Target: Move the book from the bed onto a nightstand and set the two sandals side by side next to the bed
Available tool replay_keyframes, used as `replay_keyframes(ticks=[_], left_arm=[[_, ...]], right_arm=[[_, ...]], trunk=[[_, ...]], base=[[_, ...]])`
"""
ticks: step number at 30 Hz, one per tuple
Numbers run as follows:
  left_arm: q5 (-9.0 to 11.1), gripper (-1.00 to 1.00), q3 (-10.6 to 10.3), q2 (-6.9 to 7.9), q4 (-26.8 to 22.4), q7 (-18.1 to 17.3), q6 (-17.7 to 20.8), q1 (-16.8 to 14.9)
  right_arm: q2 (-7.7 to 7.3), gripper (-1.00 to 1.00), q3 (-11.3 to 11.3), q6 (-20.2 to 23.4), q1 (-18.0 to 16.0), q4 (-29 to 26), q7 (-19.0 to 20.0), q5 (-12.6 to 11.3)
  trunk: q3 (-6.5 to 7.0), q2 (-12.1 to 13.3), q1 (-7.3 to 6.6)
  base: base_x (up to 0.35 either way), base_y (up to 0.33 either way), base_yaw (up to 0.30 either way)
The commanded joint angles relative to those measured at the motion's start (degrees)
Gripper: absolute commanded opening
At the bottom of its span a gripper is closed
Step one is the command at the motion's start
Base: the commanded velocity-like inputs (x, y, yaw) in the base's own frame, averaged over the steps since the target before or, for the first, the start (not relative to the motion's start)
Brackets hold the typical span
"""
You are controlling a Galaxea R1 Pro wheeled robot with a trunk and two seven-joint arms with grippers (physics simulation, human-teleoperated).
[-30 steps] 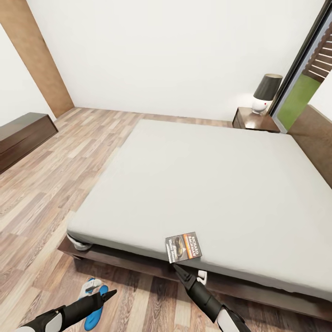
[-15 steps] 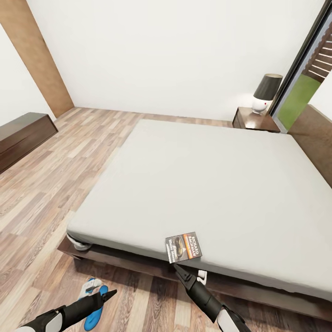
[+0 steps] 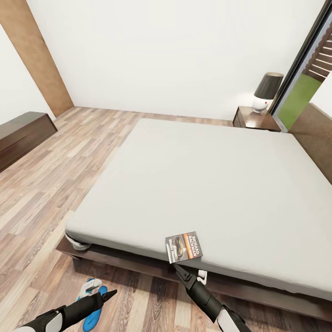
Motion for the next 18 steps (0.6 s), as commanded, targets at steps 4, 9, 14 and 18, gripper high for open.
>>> replay_keyframes(ticks=[4,9,14,18], left_arm=[[0.5,1.0,-0.4,0.02,0.0,-0.2,0.2,0.0],[0.5,1.0,-0.4,0.02,0.0,-0.2,0.3,0.0],[0.5,1.0,-0.4,0.02,0.0,-0.2,0.3,0.0],[0.5,1.0,-0.4,0.02,0.0,-0.2,0.3,0.0]], right_arm=[[0.02,1.0,-0.3,0.6,0.0,0.0,0.2,-0.1],[0.02,1.0,-0.3,0.6,0.0,0.0,0.2,-0.1],[0.01,1.0,-0.3,0.6,0.0,0.0,0.2,-0.1],[0.01,1.0,-0.3,0.6,0.0,0.0,0.2,-0.1]], trunk=[[-0.77,-1.7,0.89],[-1.67,-3.7,1.99],[-2.56,-5.7,3.09],[-3.28,-7.3,3.96]], base=[[0.0,0.0,0.0],[0.0,0.0,0.0],[0.0,0.0,0.0],[0.0,0.0,0.0]])
